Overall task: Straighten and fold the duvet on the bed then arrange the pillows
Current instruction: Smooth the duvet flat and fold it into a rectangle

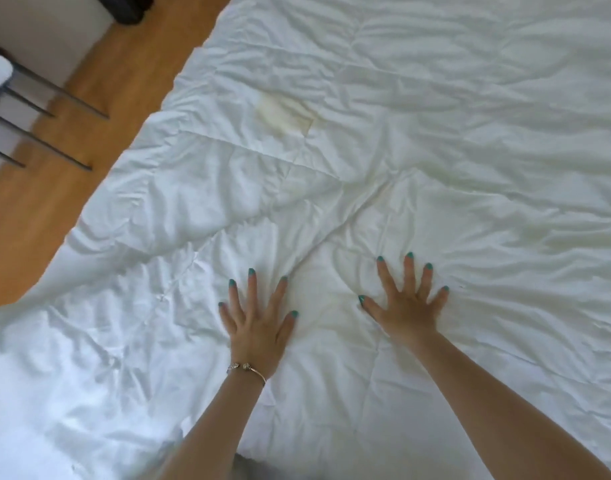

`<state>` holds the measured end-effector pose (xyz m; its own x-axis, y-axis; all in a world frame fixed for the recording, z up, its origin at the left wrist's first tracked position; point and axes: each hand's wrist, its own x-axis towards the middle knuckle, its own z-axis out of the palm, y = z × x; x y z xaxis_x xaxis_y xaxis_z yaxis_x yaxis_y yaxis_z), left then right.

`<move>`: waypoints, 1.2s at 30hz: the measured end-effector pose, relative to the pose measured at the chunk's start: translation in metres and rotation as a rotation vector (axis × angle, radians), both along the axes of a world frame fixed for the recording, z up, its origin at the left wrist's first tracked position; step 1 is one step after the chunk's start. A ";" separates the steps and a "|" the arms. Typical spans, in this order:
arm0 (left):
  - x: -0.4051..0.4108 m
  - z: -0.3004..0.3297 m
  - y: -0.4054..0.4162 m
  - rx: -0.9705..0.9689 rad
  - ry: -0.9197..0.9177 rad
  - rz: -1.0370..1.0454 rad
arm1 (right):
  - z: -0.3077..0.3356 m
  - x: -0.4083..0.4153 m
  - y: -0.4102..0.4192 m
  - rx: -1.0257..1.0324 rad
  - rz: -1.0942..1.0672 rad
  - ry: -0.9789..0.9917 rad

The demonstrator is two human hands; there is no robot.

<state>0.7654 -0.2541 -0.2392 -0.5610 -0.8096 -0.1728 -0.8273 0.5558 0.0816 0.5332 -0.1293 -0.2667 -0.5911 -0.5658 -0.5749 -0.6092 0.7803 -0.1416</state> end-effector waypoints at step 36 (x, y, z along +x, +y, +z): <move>-0.096 0.152 -0.378 -0.646 -0.360 -0.441 | 0.076 0.038 -0.257 -0.632 0.060 0.007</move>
<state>0.6698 -0.6326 -0.0871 -0.8466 -0.5319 0.0187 -0.4398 0.6794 -0.5874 0.5715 -0.3863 -0.1909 -0.5502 -0.8270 -0.1154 -0.6519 0.5118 -0.5595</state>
